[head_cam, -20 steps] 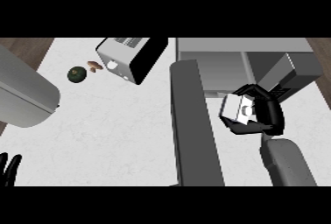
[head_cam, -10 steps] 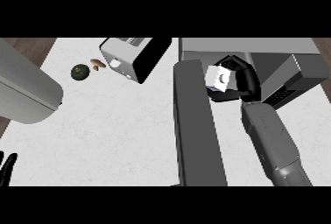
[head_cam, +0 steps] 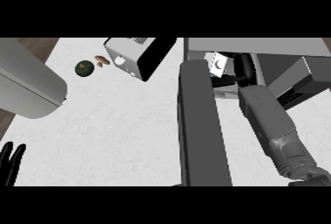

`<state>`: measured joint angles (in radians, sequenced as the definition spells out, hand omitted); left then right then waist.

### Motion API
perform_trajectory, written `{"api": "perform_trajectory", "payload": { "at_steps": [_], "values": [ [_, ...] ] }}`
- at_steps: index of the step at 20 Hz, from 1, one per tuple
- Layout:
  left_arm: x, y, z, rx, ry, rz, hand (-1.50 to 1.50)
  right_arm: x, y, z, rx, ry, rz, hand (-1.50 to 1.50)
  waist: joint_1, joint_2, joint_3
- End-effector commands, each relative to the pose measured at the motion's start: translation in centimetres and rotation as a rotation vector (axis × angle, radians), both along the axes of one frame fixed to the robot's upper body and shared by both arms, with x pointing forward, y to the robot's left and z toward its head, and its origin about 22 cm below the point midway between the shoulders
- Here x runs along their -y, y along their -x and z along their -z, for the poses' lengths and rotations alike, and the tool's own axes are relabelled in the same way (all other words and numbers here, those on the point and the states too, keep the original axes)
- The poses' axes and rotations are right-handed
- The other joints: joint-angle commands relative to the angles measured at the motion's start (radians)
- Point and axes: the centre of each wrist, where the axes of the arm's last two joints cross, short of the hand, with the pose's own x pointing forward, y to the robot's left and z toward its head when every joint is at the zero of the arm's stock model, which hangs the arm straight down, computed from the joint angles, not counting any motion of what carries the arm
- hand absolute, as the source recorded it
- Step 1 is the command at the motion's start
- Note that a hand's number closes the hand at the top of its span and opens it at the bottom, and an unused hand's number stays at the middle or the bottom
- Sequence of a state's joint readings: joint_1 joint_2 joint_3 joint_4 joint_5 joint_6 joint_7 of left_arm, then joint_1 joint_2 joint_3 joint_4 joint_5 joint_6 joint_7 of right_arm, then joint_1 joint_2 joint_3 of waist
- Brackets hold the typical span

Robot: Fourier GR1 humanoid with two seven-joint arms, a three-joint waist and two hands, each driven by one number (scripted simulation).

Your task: Pick up the milk, place it into the microwave and close the microwave

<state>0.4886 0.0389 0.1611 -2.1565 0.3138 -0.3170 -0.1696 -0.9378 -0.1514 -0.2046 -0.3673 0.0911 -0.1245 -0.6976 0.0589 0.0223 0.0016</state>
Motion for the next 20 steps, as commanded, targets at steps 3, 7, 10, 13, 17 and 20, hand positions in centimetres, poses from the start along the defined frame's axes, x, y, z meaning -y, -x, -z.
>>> {"api": "perform_trajectory", "payload": {
  "at_steps": [3, 7, 10, 13, 17, 20],
  "values": [
    [0.4, -0.6, -0.5, 0.016, 0.003, 0.061, -1.5, 0.5, -1.0, -1.1, 0.037, 0.071, 0.066, 1.5, 0.04, 0.018, 0.002],
    [0.4, -1.4, -0.6, 0.028, -0.003, 0.048, -1.5, 0.2, -1.7, -2.4, 0.05, 0.147, 0.091, 1.5, 0.042, 0.021, 0.001],
    [0.8, -1.4, -0.1, 0.011, -0.006, 0.066, -1.5, 1.4, -2.1, -3.3, 0.04, 0.156, 0.143, 1.5, 0.052, 0.025, 0.001],
    [0.3, -2.1, -0.4, 0.026, -0.026, 0.068, -1.5, 1.0, -2.4, -3.9, 0.025, 0.085, 0.224, 1.5, 0.069, 0.038, 0.002],
    [0.7, -2.1, -0.9, 0.043, -0.065, 0.07, -1.5, 1.9, -2.4, -4.0, 0.03, 0.109, 0.419, 1.5, 0.088, 0.048, 0.004],
    [1.3, -2.5, -0.9, 0.039, -0.066, 0.082, -1.5, 1.8, -2.9, -5.3, 0.097, 0.205, 0.475, 1.5, 0.1, 0.052, 0.002]
  ]
}}
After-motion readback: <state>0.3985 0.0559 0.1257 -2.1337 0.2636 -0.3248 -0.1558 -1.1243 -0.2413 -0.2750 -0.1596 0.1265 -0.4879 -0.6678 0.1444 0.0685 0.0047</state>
